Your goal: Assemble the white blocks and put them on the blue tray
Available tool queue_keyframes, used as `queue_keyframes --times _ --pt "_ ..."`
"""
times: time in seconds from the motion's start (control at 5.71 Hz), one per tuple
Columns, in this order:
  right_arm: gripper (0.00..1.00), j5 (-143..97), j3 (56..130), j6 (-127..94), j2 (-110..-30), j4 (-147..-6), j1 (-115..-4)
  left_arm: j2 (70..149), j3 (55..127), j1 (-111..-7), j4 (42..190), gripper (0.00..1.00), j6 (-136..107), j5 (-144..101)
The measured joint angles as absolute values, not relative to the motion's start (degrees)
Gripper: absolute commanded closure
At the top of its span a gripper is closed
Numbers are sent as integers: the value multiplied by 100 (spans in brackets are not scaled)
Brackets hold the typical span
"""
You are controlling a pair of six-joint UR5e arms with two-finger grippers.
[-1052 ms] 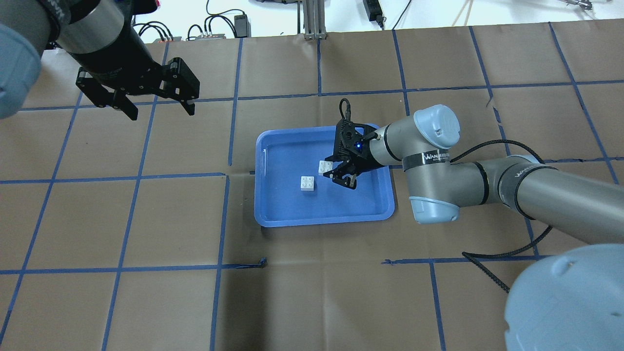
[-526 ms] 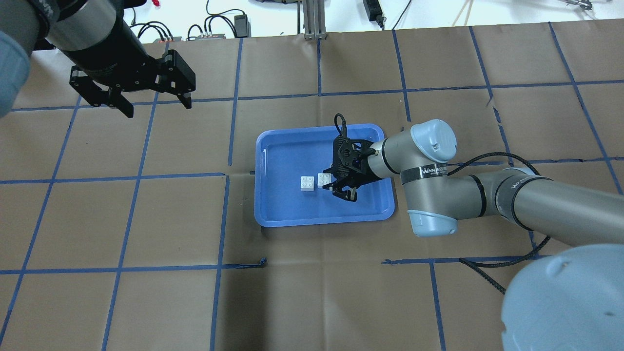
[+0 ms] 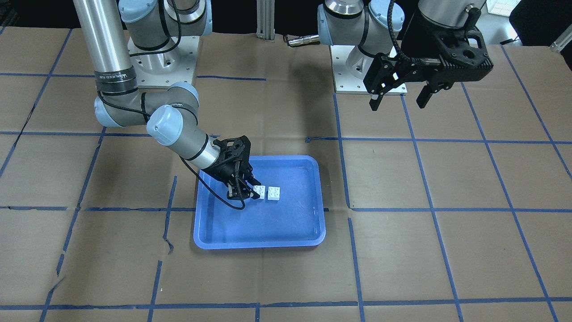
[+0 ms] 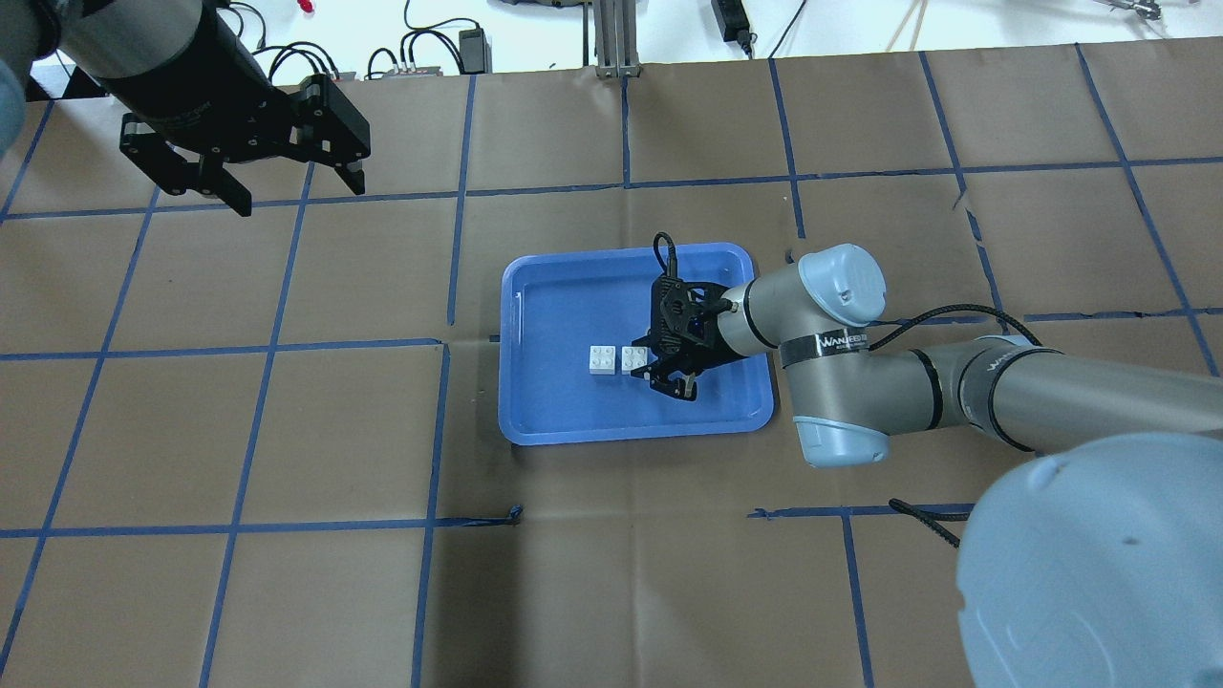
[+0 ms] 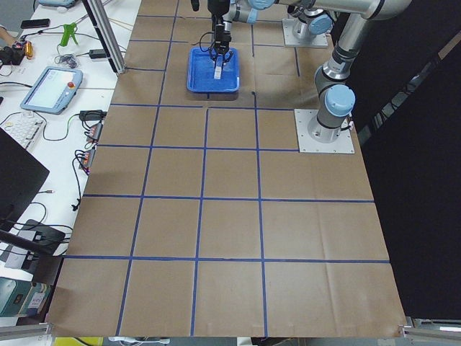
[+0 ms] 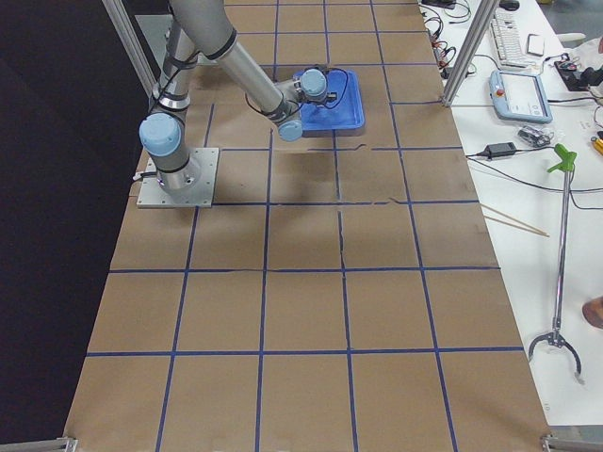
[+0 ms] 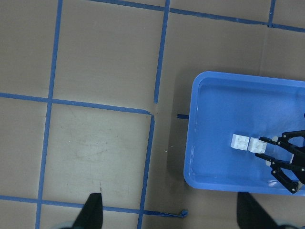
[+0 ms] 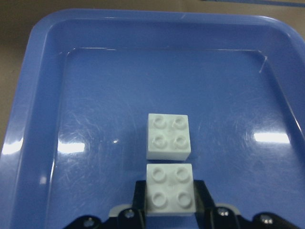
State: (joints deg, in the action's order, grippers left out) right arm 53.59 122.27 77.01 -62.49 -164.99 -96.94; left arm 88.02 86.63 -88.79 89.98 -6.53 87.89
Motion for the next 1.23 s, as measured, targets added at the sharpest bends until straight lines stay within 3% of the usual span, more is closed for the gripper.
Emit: queue_keyframes --times 1.23 --pt "70 5148 12217 7488 -6220 -16532 -9694 8515 8745 -8920 9108 1 -639 8751"
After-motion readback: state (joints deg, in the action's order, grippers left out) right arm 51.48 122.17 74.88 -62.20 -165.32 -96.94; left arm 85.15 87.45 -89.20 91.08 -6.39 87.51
